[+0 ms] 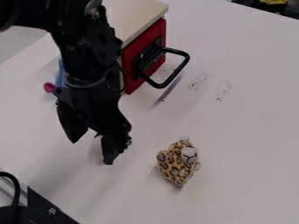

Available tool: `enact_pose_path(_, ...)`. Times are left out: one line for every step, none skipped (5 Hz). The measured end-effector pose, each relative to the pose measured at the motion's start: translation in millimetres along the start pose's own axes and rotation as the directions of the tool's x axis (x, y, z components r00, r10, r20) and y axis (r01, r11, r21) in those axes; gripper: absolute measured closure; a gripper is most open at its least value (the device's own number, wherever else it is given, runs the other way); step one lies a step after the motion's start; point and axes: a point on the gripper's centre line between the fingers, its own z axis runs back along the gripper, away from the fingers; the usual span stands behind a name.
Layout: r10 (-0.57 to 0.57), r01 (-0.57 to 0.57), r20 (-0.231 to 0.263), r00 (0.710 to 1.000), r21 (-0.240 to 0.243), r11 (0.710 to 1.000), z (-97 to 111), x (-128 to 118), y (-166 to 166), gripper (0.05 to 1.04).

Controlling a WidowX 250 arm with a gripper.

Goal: Moved the blue object from the drawer

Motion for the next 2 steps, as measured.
enact_pose_path(-0.002, 0.002, -0.015, 1.000, -0.004, 1.000, -3, -3, 0, 0.084)
enact_pose_path(0.086, -0.086, -0.015, 0.996, -0.025, 0.996, 3, -1, 40, 0.084)
